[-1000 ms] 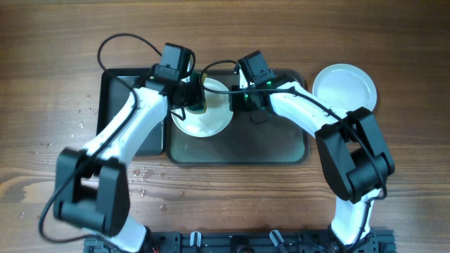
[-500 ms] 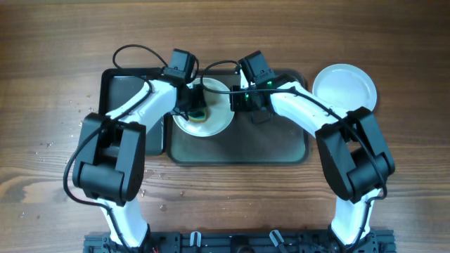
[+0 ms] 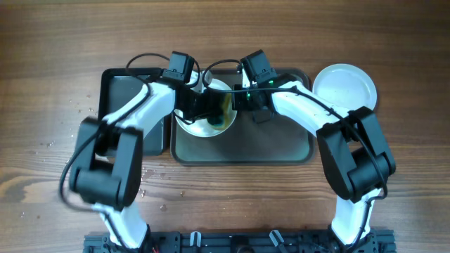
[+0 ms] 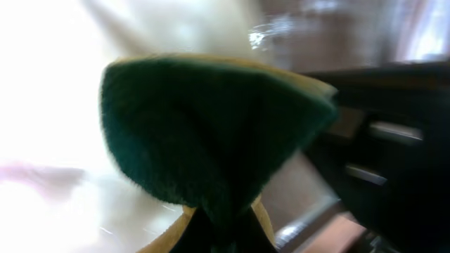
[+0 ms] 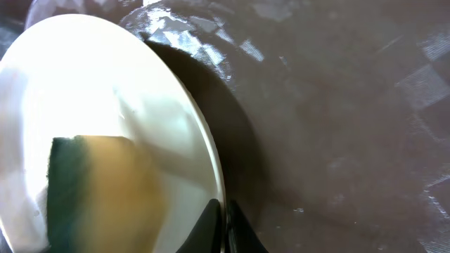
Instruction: Clean dirty plates on tray and stack at the side
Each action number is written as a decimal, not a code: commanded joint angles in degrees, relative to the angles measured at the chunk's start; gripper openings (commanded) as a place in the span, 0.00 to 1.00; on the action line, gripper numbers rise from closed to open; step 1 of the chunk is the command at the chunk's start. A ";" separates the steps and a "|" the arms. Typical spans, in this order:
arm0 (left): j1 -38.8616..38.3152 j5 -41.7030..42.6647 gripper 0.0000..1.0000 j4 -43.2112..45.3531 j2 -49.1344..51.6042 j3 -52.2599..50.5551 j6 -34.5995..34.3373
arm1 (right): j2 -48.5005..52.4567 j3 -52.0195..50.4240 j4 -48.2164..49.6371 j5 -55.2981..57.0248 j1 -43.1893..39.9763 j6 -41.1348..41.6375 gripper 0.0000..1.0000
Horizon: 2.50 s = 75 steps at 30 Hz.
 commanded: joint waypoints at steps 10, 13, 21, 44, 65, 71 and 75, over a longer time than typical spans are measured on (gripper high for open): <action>0.00 -23.39 0.04 0.13 -15.26 0.20 0.92 | 0.59 -0.15 0.31 -1.60 0.61 -0.02 0.05; 0.00 -23.54 0.04 0.20 -12.66 0.17 0.92 | 0.59 -0.15 0.31 -1.57 0.61 0.00 0.04; 0.00 -31.71 0.04 2.27 -4.76 0.17 0.94 | 0.59 -0.15 0.31 -1.60 0.61 -0.02 0.04; -2.45 -6.10 0.04 5.40 5.88 0.20 0.96 | 0.59 -0.15 0.31 -1.60 0.61 0.00 0.04; 3.52 -28.85 0.04 0.85 -15.23 0.61 1.22 | 0.59 -0.15 0.31 -1.57 0.61 0.00 0.05; 7.63 -39.93 0.07 -5.14 -15.21 0.61 -1.16 | 0.59 -0.15 0.31 -1.55 0.61 0.00 0.05; 13.49 -38.58 0.08 -8.46 -15.21 0.61 -2.12 | 0.59 -0.15 0.31 -0.96 0.61 0.02 0.05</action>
